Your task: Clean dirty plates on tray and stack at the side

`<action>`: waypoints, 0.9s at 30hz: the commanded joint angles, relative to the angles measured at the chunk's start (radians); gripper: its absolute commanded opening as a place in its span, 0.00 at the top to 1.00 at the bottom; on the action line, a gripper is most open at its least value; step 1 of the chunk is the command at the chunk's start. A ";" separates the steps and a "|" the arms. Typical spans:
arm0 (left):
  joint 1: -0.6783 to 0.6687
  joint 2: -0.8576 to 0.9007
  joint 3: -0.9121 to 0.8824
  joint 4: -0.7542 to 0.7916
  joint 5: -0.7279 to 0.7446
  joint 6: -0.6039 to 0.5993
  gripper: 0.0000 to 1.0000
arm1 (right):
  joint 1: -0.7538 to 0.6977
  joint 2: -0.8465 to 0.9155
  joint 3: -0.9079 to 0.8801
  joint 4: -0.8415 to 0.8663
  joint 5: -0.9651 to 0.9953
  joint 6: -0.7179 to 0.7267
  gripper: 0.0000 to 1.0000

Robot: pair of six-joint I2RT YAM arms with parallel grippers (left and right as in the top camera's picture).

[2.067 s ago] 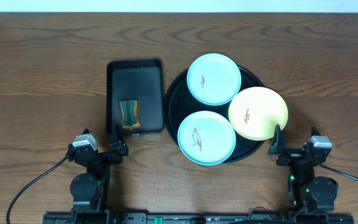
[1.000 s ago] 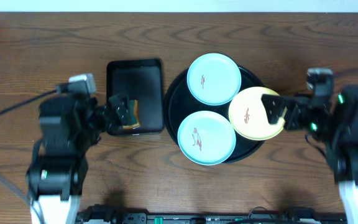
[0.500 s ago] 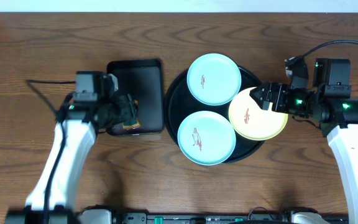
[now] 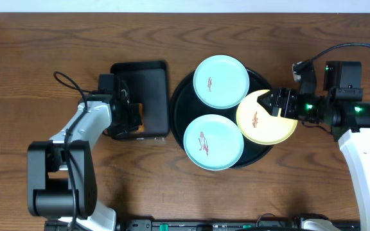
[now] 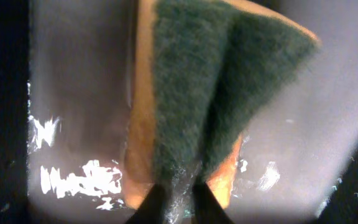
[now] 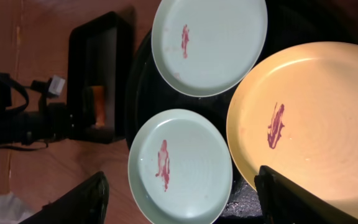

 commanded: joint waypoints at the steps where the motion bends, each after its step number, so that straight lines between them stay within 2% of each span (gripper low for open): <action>1: -0.002 0.037 0.012 0.013 -0.058 0.021 0.92 | 0.012 -0.006 0.021 -0.002 -0.016 -0.010 0.24; 4: -0.002 0.006 0.037 -0.028 -0.054 0.025 0.92 | 0.012 -0.006 0.021 -0.002 -0.016 -0.010 0.24; 8: -0.002 -0.070 0.086 -0.075 -0.055 0.025 0.54 | 0.012 -0.006 0.021 -0.002 -0.016 -0.010 0.23; 9: -0.002 -0.092 0.088 -0.064 -0.055 0.025 0.52 | 0.012 -0.006 0.021 -0.002 -0.016 -0.010 0.23; 13: -0.002 -0.127 0.085 0.015 -0.064 0.087 0.53 | 0.012 -0.006 0.021 -0.002 -0.016 -0.010 0.23; 17: -0.002 -0.081 0.066 0.093 -0.169 0.104 0.53 | 0.012 -0.006 0.021 -0.005 -0.016 -0.010 0.23; 23: -0.022 0.058 0.063 0.164 -0.129 0.104 0.59 | 0.012 -0.006 0.021 -0.008 -0.016 -0.010 0.23; 25: -0.031 0.087 0.063 0.170 -0.128 0.103 0.66 | 0.012 -0.006 0.021 -0.014 -0.013 -0.010 0.23; 27: -0.044 0.105 0.063 0.170 -0.129 0.103 0.86 | 0.012 -0.006 0.021 -0.021 -0.012 -0.010 0.23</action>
